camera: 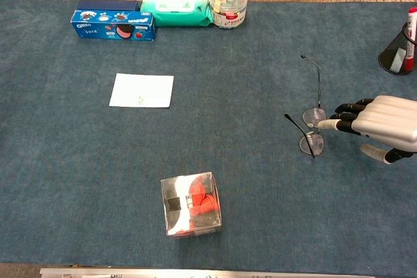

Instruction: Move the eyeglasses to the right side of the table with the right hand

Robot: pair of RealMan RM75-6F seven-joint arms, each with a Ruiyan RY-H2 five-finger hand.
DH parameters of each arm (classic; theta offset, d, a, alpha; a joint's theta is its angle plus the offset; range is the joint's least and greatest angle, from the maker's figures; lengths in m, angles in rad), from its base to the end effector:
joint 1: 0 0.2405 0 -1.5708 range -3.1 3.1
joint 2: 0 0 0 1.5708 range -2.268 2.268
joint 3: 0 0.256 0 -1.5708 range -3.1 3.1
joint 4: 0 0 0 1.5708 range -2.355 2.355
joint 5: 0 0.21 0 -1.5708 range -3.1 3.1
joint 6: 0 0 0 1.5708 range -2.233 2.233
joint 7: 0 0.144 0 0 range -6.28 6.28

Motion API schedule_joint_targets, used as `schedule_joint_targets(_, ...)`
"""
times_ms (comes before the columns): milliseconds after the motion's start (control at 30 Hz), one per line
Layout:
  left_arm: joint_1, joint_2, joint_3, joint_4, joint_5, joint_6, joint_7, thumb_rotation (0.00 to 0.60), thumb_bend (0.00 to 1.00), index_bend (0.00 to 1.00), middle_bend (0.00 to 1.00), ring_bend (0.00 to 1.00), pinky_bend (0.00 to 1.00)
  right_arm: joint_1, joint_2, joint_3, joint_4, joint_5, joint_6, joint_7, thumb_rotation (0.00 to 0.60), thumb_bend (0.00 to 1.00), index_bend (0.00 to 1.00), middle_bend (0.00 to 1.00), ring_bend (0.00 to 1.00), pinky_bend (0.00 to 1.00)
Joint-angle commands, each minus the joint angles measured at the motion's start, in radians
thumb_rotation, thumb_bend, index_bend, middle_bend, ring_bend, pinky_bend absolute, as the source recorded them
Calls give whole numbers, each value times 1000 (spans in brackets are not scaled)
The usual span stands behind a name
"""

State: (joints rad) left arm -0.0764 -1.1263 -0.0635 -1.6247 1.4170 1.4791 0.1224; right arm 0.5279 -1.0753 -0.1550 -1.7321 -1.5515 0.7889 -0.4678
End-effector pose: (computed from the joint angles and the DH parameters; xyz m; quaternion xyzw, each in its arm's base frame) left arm -0.3195 0.1805 0.1611 -0.5854 -0.3773 -0.3436 0.6300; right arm -0.2625 -0.2149 0.0580 0.9056 -0.2343 0.1123 0.3351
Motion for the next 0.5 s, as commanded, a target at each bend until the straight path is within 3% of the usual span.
schedule_joint_targets(33,0,1,0,0,0,-1,-3,600,133,489,381,246,465,0,-1,0,0,0,1,0,600,515,97,177,87,208)
schedule_joint_targets(500,-2,-1,1,2,-1,-6,2,600,133,489,381,246,465,-22,76,24,-108,-84,143,32,600,515,97,192,87,220)
